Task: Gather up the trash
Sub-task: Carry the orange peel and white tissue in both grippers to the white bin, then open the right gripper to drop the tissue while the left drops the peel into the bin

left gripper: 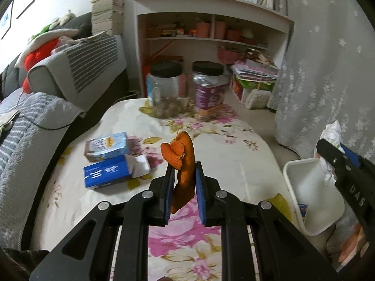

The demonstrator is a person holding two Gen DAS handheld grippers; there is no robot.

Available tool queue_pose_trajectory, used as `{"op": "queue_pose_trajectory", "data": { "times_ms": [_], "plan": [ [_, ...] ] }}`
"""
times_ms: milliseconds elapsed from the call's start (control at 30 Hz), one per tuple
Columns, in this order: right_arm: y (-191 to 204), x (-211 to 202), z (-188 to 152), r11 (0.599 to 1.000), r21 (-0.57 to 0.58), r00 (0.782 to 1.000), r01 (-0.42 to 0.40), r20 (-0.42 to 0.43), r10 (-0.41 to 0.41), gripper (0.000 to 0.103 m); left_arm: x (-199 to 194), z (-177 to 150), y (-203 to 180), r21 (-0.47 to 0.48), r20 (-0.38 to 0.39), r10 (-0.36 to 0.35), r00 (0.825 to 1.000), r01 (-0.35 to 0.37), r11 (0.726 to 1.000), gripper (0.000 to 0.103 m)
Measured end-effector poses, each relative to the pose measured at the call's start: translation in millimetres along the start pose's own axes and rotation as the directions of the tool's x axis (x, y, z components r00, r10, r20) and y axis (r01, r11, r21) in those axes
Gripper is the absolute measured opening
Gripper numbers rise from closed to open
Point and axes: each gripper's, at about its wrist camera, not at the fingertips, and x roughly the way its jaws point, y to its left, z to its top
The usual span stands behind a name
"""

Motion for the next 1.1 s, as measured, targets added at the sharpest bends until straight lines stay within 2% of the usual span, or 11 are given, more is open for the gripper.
{"op": "queue_pose_trajectory", "data": {
  "times_ms": [300,500,600,767,833,933,1100],
  "plan": [
    [-62,-5,13,0.992,0.076,0.995,0.099,0.018,-0.101,0.031,4,7,-51,0.078,0.004,-0.053,0.999,0.053,0.996,0.018],
    [-111,0,15,0.972,0.158,0.985,0.172,-0.022,-0.17,0.034,6,14,-97,0.133,0.003,-0.11,0.994,0.108,0.985,0.018],
    [-136,-2,15,0.953,0.212,0.976,0.216,-0.037,-0.213,0.051,6,17,-121,0.157,0.003,-0.144,0.99,0.142,0.977,0.018],
    [-172,-10,12,0.914,0.293,0.96,0.279,-0.045,-0.278,0.072,10,18,-160,0.199,-0.006,-0.19,0.982,0.187,0.962,0.018],
    [-186,-14,9,0.893,0.333,0.952,0.302,-0.05,-0.303,0.085,11,17,-175,0.213,-0.01,-0.207,0.978,0.205,0.955,0.018],
    [-204,-21,7,0.862,0.381,0.938,0.335,-0.05,-0.343,0.093,12,18,-197,0.226,-0.022,-0.243,0.97,0.241,0.944,0.018],
    [-235,-38,1,0.789,0.47,0.907,0.395,-0.065,-0.416,0.096,16,18,-233,0.25,-0.052,-0.287,0.957,0.29,0.924,0.018]
  ]
}}
